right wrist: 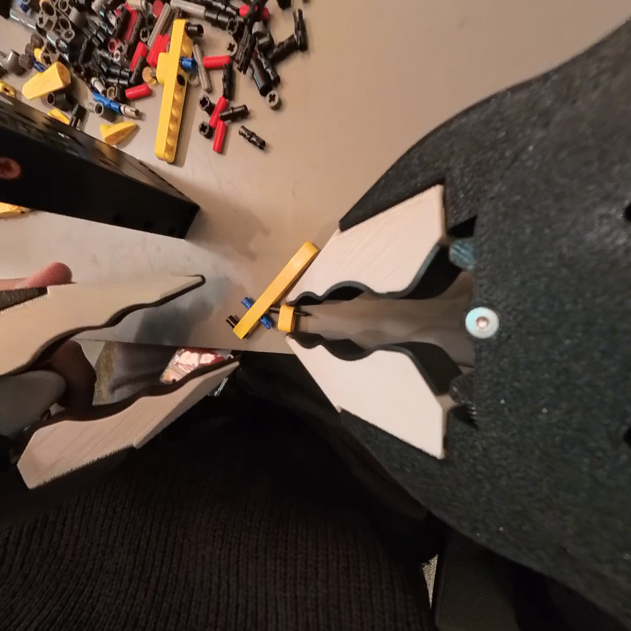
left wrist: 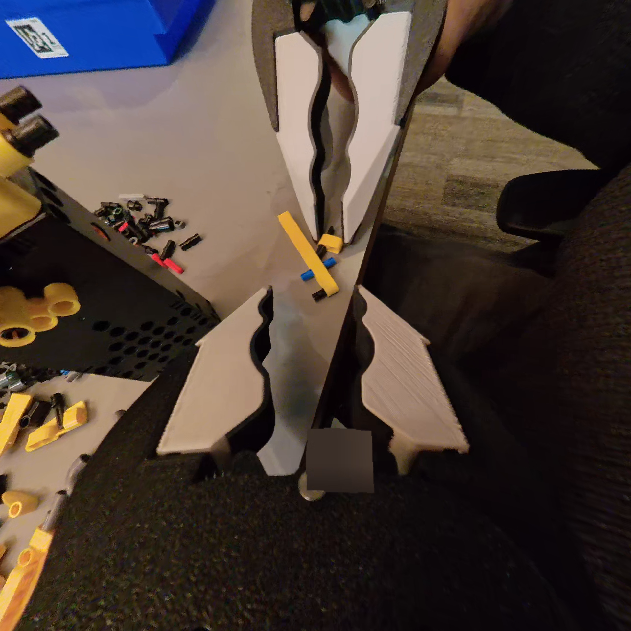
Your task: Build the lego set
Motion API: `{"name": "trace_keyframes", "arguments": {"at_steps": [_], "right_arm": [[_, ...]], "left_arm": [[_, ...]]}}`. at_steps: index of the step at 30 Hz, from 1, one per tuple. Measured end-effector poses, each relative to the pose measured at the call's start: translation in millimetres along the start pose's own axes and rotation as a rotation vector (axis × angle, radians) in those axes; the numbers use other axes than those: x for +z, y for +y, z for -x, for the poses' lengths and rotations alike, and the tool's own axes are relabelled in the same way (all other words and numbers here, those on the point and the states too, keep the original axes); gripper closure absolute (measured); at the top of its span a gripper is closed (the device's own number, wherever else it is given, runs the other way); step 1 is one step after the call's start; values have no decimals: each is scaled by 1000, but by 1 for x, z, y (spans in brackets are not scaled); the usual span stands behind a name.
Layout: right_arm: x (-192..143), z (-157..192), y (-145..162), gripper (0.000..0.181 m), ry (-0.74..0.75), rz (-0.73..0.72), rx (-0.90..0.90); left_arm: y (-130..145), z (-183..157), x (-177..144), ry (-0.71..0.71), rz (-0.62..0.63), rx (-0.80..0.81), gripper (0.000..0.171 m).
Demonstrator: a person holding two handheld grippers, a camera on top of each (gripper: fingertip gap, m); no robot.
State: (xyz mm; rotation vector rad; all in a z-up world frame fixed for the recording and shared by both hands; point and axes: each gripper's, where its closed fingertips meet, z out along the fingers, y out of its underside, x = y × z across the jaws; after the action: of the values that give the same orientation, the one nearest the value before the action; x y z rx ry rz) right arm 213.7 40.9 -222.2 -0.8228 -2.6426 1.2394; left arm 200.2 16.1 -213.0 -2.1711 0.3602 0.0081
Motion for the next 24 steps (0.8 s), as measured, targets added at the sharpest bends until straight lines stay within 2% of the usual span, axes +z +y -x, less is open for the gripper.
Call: {"name": "trace_keyframes", "arguments": {"at_steps": [8, 15, 24], "right_arm": [[-4, -2, 3, 166, 100, -20, 81], [-1, 2, 1, 166, 117, -31, 117], [2, -2, -1, 166, 185, -7, 132]], "left_arm": [[-6, -5, 10, 21, -6, 44, 126], [-9, -11, 18, 93, 6, 34, 126], [-3, -17, 18, 90, 33, 51, 126]]}}
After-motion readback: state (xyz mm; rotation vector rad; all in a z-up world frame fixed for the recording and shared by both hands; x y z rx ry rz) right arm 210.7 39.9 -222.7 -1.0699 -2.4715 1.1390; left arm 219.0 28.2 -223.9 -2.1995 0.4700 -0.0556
